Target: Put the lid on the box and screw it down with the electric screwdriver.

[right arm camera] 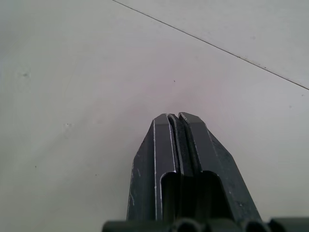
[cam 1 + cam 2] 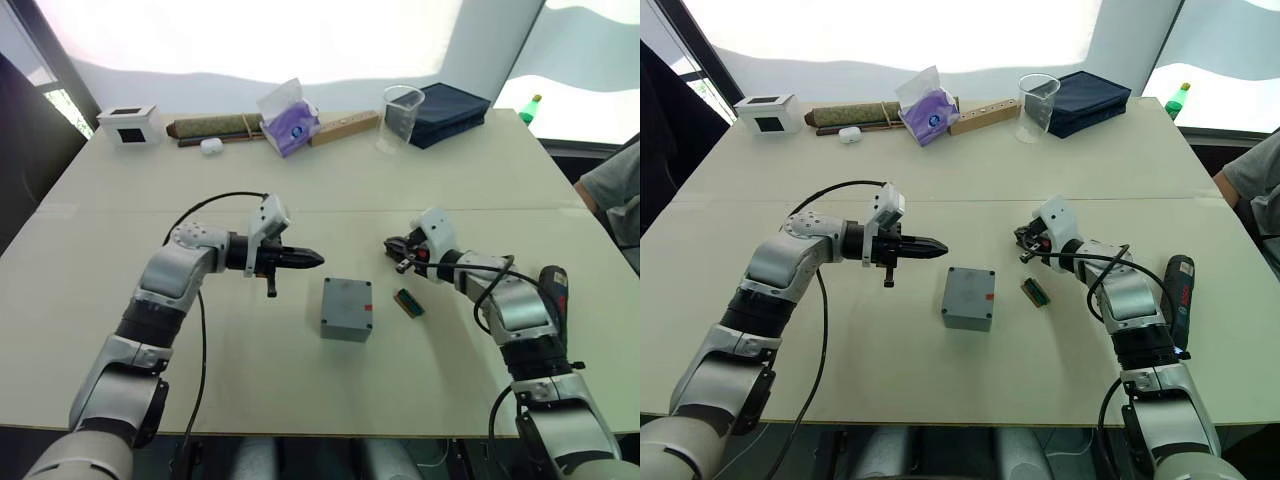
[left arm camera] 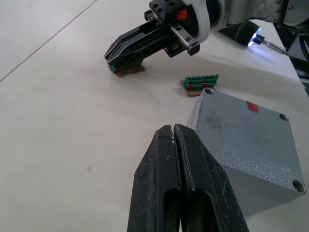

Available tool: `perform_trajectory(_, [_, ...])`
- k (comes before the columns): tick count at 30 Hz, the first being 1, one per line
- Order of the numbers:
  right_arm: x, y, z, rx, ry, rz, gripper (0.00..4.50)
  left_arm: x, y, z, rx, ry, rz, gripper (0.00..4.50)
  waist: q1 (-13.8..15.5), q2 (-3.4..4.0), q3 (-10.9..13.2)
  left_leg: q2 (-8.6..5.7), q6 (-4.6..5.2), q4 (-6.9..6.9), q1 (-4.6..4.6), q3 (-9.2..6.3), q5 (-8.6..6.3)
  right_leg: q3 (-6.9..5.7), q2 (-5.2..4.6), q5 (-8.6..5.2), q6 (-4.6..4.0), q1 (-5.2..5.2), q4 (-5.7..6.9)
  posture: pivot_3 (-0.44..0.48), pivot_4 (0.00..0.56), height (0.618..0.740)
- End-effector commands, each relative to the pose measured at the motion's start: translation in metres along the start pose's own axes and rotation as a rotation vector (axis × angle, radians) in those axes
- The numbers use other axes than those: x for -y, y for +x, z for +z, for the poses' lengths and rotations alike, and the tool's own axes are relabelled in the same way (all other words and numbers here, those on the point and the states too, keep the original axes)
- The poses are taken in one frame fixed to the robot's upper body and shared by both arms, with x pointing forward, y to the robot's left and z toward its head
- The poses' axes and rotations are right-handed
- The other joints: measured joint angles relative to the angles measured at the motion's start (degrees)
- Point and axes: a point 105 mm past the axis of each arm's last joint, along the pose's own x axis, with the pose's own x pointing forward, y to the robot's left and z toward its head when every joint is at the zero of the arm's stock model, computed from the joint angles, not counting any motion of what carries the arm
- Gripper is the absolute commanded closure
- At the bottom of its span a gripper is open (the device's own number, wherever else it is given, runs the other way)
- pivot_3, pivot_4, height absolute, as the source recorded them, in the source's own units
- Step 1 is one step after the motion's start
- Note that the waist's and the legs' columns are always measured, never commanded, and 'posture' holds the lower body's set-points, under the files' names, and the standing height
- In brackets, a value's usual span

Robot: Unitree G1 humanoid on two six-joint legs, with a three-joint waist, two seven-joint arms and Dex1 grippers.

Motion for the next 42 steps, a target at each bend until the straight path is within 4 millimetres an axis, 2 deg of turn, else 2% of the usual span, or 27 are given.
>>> perform_trajectory(1, [0.003,-0.012,0.028,0.083,-0.046,-0.015,4.45,0.002,-0.001,0.009,0.015,0.043,-0.002,4.5,0.0,0.0,0.0,0.0,0.0,0.0,0.0,0.0,0.0,0.0,0.0,0.0,0.0,0.0,0.0,0.0,0.15,0.737])
perform_trajectory(7, [-0.002,-0.022,0.046,0.132,-0.054,-0.017,4.45,0.0,0.0,0.009,0.023,0.037,-0.001,4.5,0.0,0.0,0.0,0.0,0.0,-0.01,0.0,0.0,0.0,0.0,0.01,0.0,0.0,0.0,0.0,0.0,0.15,0.737])
perform_trajectory(10, [-0.011,-0.028,0.058,0.162,-0.071,-0.002,4.45,0.0,-0.002,0.011,0.032,0.03,-0.009,4.5,0.0,0.0,0.0,0.0,0.0,-0.01,0.0,0.0,0.0,0.0,0.0,0.0,0.0,-0.01,0.01,0.0,0.15,0.737])
perform_trajectory(14, [-0.04,-0.042,0.067,0.195,-0.097,0.079,4.45,0.009,-0.01,0.014,0.0,0.058,-0.059,4.5,0.0,0.0,0.0,0.0,0.0,-0.03,-0.01,-0.02,0.0,-0.01,0.01,0.0,0.0,-0.01,0.0,0.0,0.15,0.737])
perform_trajectory(18, [-0.08,-0.059,0.06,0.196,-0.094,0.181,4.45,0.028,-0.016,0.018,-0.052,0.097,-0.153,4.5,0.0,0.01,0.0,0.01,0.01,-0.06,-0.03,-0.09,0.0,-0.05,0.03,0.0,0.0,0.02,-0.02,0.0,0.15,0.737])
perform_trajectory(20, [-0.093,-0.064,0.055,0.184,-0.081,0.207,4.45,0.035,-0.017,0.016,-0.078,0.113,-0.18,4.5,0.1,0.0,0.0,0.0,0.01,-0.06,-0.03,-0.06,-0.01,-0.04,0.0,0.0,0.0,0.02,-0.02,0.0,0.15,0.737])
perform_trajectory(22, [-0.101,-0.065,0.051,0.174,-0.06,0.22,4.45,0.034,-0.016,0.007,-0.127,0.154,-0.168,4.5,0.1,0.0,0.0,0.0,0.09,-0.03,-0.01,-0.08,-0.05,-0.04,0.0,0.0,0.0,0.07,-0.02,0.0,0.15,0.737])
perform_trajectory(24, [-0.103,-0.063,0.047,0.165,-0.05,0.217,4.45,0.033,-0.015,0.004,-0.134,0.158,-0.166,4.5,0.0,0.0,0.0,0.0,0.18,-0.03,0.05,-0.08,-0.1,-0.04,0.01,0.0,0.0,0.11,-0.01,0.0,0.15,0.737])
perform_trajectory(31, [-0.103,-0.059,0.038,0.135,-0.042,0.199,4.45,0.031,-0.01,0.011,-0.079,0.12,-0.163,4.5,0.1,0.0,0.0,0.0,0.2,-0.04,0.03,-0.09,-0.11,-0.04,0.02,0.0,-0.01,0.09,-0.02,0.0,0.15,0.737])
perform_trajectory(42, [-0.092,-0.061,0.027,0.095,-0.041,0.154,4.45,0.028,-0.008,0.013,-0.066,0.109,-0.151,4.5,0.1,0.0,0.0,0.0,0.2,-0.04,0.03,-0.09,-0.11,-0.05,0.02,0.0,-0.01,0.09,-0.02,0.0,0.15,0.737])
